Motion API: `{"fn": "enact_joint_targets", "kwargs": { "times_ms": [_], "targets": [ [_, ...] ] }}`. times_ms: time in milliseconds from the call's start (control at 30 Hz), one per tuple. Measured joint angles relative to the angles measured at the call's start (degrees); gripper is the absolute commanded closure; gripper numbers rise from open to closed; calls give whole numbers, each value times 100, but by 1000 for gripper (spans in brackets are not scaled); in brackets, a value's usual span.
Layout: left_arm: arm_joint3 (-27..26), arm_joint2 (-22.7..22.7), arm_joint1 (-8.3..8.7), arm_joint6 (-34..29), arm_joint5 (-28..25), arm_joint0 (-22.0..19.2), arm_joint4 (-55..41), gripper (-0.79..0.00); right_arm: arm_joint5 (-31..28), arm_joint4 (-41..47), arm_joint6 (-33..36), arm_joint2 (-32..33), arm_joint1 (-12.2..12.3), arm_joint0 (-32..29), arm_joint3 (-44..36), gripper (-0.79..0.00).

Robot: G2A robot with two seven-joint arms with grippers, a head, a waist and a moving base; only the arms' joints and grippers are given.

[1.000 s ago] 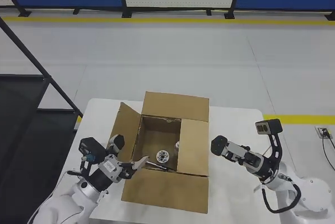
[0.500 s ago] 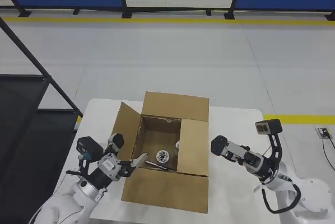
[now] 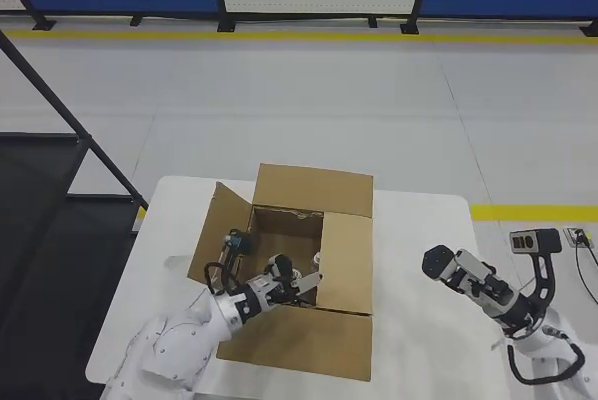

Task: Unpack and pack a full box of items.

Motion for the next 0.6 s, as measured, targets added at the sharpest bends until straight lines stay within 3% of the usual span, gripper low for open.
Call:
{"fn": "enact_joint_targets", "kwargs": {
  "times_ms": [333, 600],
  "targets": [
    [1270, 848, -201, -574, 356, -906, -865, -785, -92, 135, -107, 232, 81, -374, -34, -785],
    [1661, 1069, -293, -526, 203, -1191, -1236, -785, -98, 152, -161, 178, 139, -379, -2, -785]
  ]
}}
